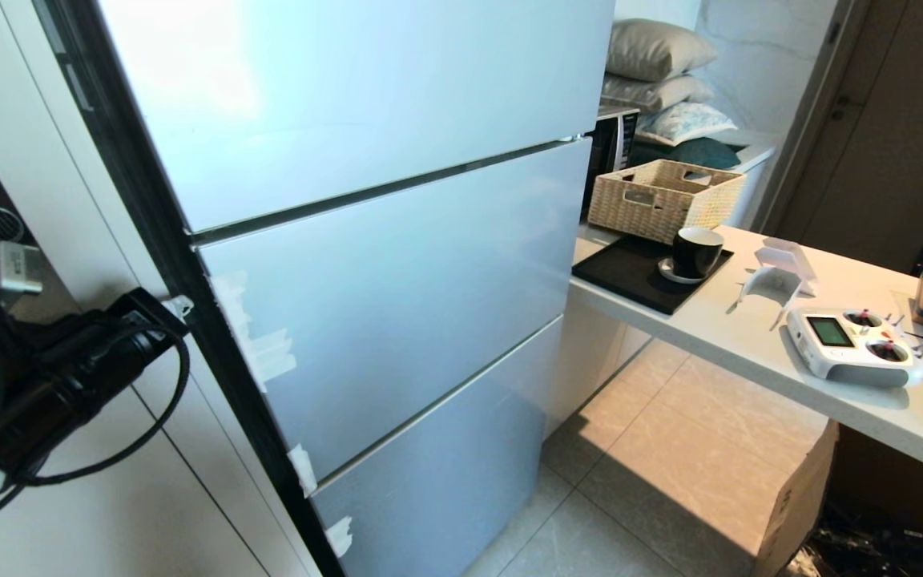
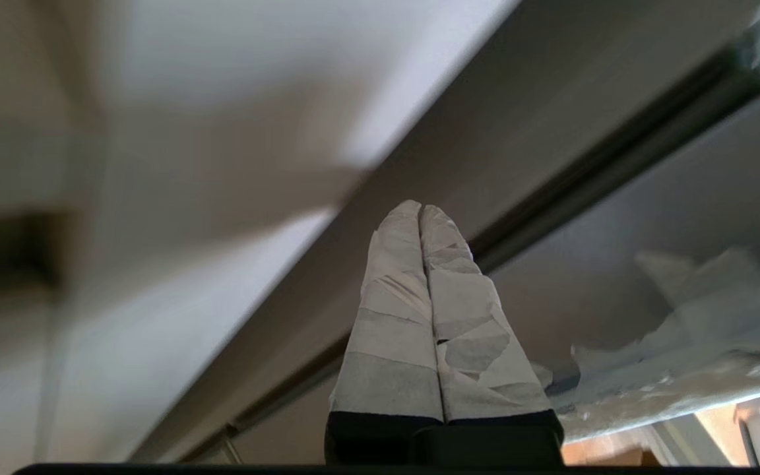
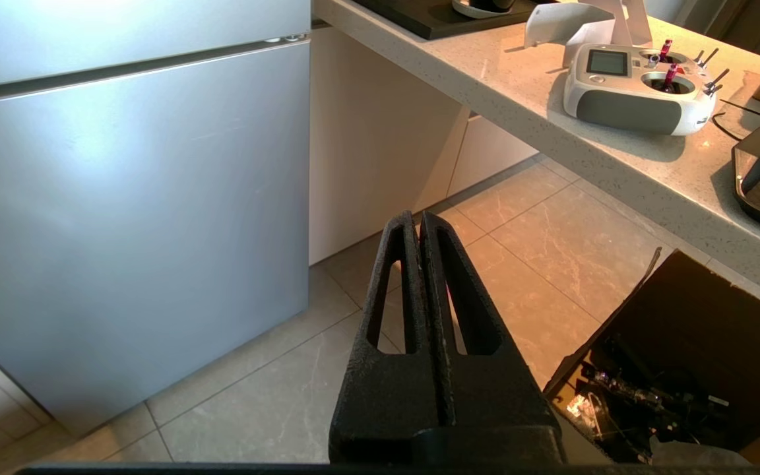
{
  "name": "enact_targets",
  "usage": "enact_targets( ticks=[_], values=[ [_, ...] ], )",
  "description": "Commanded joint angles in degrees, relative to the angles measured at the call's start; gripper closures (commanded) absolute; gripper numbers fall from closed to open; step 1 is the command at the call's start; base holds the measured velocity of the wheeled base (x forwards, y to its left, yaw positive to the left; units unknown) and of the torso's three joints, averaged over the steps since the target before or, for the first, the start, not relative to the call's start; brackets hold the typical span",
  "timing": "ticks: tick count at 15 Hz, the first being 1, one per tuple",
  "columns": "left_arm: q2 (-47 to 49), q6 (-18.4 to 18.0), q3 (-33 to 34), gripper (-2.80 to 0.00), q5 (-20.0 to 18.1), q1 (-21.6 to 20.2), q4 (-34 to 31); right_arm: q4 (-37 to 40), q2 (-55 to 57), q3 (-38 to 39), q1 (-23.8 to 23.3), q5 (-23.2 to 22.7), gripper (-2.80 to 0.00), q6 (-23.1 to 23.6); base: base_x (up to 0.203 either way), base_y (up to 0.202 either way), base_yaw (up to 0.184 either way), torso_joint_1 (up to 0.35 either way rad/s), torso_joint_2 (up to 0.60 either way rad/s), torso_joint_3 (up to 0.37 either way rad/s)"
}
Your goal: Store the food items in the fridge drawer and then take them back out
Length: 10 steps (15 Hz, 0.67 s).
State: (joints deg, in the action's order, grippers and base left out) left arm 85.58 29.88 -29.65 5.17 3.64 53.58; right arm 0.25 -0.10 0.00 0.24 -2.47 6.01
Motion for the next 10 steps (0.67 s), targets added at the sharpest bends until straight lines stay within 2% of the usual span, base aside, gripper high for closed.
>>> enact_targets(
  ticks=[1, 4, 10],
  values=[
    [1.92, 0.41, -0.26, 0.0, 0.5, 1.84, 0.3, 0.01, 0.1, 0.0, 0.02, 0.01, 0.0, 0.05, 0.0, 0.0, 0.0, 0.0, 0.0, 0.0],
    [2.82, 0.79, -1.09, 0.0, 2.1, 3.03, 0.39, 0.01, 0.1, 0.0, 0.02, 0.01, 0.0, 0.05, 0.0, 0.0, 0.0, 0.0, 0.0, 0.0],
    [4.15, 1.66, -1.51, 0.0, 2.39, 3.5, 0.56, 0.01, 0.1, 0.0, 0.02, -0.01, 0.0, 0.05, 0.0, 0.0, 0.0, 0.0, 0.0, 0.0]
  ],
)
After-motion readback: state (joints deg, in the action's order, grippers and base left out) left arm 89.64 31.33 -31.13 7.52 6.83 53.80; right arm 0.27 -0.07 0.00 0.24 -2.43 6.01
